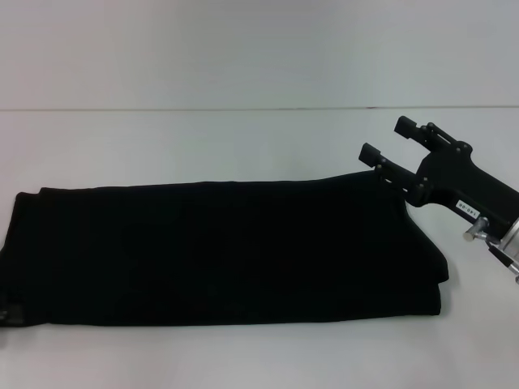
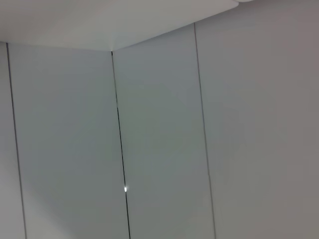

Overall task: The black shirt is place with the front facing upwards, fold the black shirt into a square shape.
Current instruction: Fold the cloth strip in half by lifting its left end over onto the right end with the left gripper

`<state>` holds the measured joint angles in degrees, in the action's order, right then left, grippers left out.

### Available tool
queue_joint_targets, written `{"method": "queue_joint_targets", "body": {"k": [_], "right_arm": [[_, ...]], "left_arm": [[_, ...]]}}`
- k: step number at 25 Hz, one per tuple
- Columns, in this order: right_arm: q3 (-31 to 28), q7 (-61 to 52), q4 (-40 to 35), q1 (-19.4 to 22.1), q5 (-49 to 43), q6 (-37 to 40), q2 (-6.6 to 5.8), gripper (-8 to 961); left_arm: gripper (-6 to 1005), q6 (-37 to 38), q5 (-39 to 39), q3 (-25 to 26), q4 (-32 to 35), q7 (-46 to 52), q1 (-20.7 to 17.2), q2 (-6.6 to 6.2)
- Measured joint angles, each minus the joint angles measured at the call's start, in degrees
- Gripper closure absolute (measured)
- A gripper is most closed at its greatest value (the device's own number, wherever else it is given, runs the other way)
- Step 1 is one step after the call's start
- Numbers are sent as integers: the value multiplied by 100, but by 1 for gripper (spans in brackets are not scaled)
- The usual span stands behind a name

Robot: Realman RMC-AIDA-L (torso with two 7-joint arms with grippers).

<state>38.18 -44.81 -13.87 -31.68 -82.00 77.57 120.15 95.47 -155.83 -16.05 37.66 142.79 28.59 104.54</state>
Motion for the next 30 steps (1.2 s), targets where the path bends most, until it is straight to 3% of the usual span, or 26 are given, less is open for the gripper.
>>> {"method": "queue_joint_targets", "body": {"k": [30], "right_arm": [[-4, -4, -2, 39, 9, 39, 0, 127]], "left_arm": [[172, -873, 31, -209, -364, -43, 189, 5]]}}
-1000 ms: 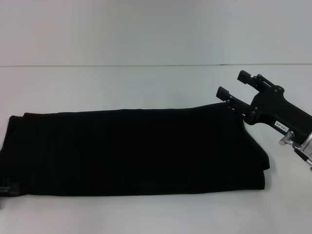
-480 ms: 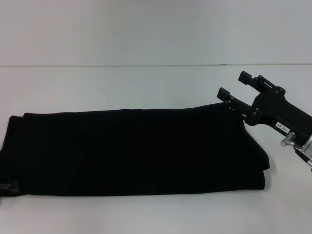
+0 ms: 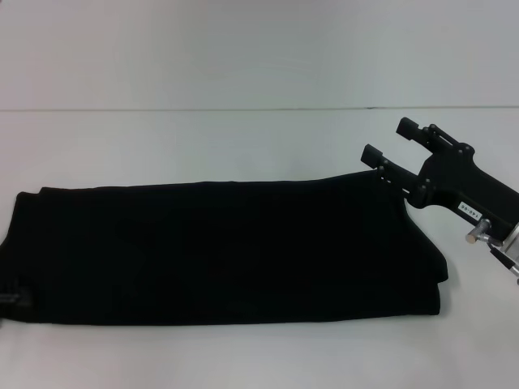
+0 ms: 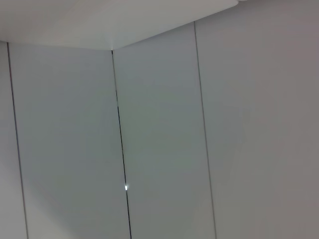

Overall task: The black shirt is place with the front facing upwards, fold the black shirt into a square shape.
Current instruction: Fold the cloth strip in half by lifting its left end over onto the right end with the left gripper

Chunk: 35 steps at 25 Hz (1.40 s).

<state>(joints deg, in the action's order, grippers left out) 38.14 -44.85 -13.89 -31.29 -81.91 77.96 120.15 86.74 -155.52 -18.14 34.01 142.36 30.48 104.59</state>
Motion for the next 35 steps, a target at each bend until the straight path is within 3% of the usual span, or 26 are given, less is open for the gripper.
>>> {"method": "queue_joint_targets", "body": {"k": [19, 25, 35], "right_arm": [[-37, -22, 0, -16, 5, -37, 0, 128], [-37, -15, 0, -42, 9, -47, 0, 128], [-44, -11, 0, -62, 9, -95, 0, 128]], "left_arm": [[172, -574, 137, 84, -140, -311, 150, 33], [172, -175, 562, 108, -222, -557, 175, 31], [173, -278, 540, 6, -195, -530, 86, 3]]}}
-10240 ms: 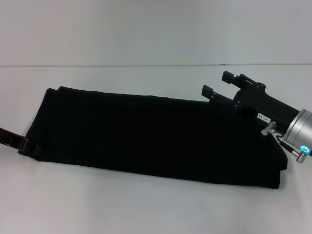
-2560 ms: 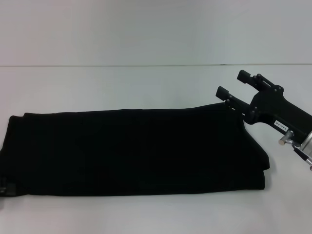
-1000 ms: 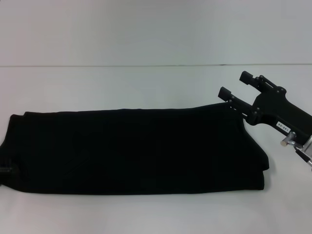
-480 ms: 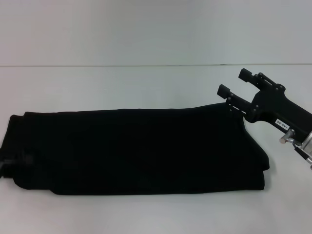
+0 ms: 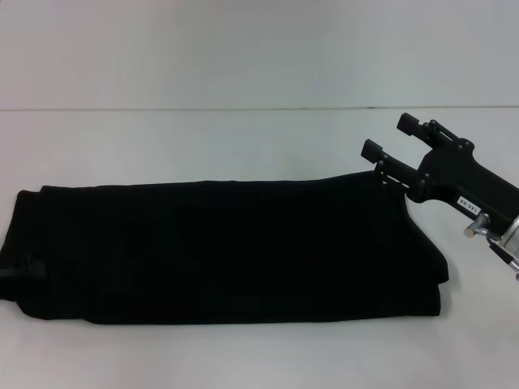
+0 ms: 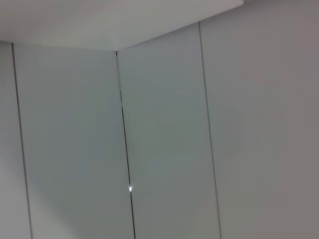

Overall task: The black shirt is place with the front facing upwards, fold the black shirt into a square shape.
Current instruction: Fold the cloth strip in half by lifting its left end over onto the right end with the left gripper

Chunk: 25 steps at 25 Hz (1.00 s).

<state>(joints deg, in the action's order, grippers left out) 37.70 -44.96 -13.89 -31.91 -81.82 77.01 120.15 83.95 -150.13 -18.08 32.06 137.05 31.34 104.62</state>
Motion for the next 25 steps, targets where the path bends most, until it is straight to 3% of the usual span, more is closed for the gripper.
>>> {"method": "queue_joint_targets", "body": {"k": [5, 13, 25], "right_arm": [[0, -17, 0, 0, 0, -2, 0, 128], [9, -33, 2, 1, 0, 49, 0, 128], [-30, -39, 10, 1, -1, 37, 0, 127]], "left_arm": [[175, -77, -2, -6, -14, -7, 9, -2], [272, -284, -6, -171, -18, -94, 83, 79], [793, -9, 74, -95, 225, -270, -93, 85]]}}
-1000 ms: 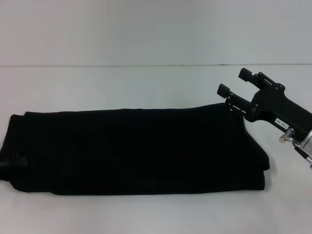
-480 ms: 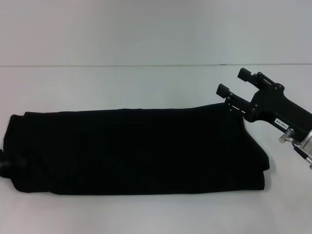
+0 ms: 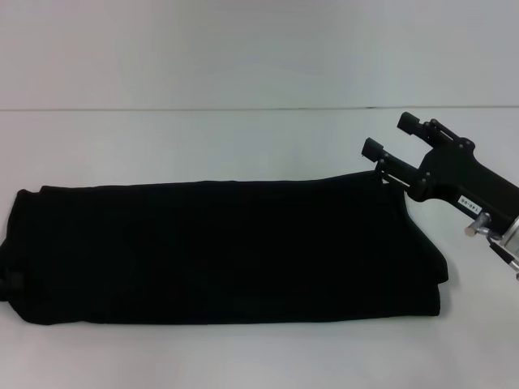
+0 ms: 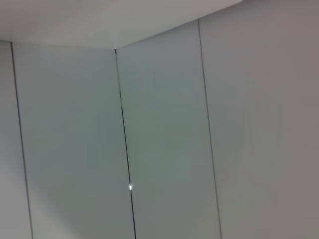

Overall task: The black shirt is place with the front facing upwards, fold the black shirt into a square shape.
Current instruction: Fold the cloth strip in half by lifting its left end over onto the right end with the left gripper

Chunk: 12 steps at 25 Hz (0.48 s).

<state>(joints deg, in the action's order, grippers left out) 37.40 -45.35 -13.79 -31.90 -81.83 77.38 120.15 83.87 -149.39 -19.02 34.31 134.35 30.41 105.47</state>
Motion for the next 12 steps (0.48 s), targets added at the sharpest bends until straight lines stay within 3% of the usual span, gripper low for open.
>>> {"method": "queue_joint_targets", "body": {"k": [5, 12], "right_arm": [[-144, -2, 0, 27, 0, 1, -6, 127], [-348, -22, -9, 107, 0, 57, -22, 127]], "left_arm": [[967, 90, 143, 125, 23, -279, -106, 0], [969, 411, 278, 249, 12, -726, -174, 0]]}}
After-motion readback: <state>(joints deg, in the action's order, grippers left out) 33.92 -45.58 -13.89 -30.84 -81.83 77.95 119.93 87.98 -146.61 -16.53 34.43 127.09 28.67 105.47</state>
